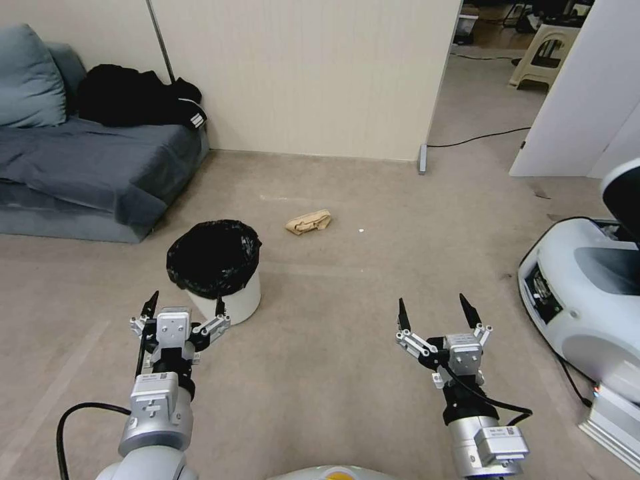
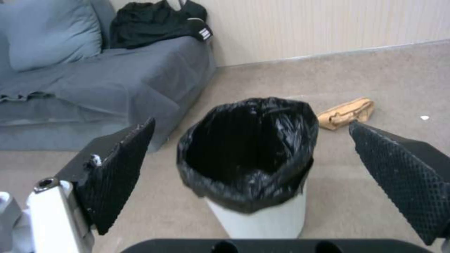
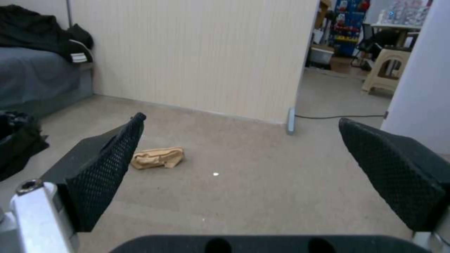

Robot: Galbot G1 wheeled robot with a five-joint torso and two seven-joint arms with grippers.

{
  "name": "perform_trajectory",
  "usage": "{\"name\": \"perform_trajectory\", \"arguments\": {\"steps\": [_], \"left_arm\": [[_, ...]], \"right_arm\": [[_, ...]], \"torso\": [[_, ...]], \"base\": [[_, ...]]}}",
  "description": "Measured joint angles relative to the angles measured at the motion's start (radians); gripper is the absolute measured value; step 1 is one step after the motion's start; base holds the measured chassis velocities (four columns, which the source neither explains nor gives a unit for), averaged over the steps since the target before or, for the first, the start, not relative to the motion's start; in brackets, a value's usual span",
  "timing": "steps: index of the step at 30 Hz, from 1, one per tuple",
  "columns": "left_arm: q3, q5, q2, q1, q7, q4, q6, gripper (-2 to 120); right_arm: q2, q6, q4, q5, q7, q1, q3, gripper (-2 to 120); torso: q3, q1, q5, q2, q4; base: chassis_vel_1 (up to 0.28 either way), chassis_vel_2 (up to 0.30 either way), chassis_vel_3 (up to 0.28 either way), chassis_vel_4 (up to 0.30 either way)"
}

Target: Pick up the trash bin, then pick up the garbage from the floor and place it into the trash bin.

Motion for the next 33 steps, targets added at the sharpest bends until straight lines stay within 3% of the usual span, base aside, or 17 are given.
{"name": "perform_trajectory", "arguments": {"steps": [23,33], "left_arm": [[-0.002,-0.001,-0.001,-0.004,-0.002,0.010,-0.002,100],[-0.078,-0.098,0.012,-0.082,-0.019,0.011,0.041,100]], "right_arm": [[0.000,0.045,-0.014,0.005,-0.027,0.004,0.002,100],[0.000,0.056,-0.017,0.003,-0.036,0.004,0.009,100]], "torso": [[0.000,0.000,-0.0001,0.000,0.0000],[0.000,0.000,-0.0001,0.000,0.0000]], "base": [[-0.129,0.132,0.133,-0.131],[0.000,0.000,0.000,0.000]]}}
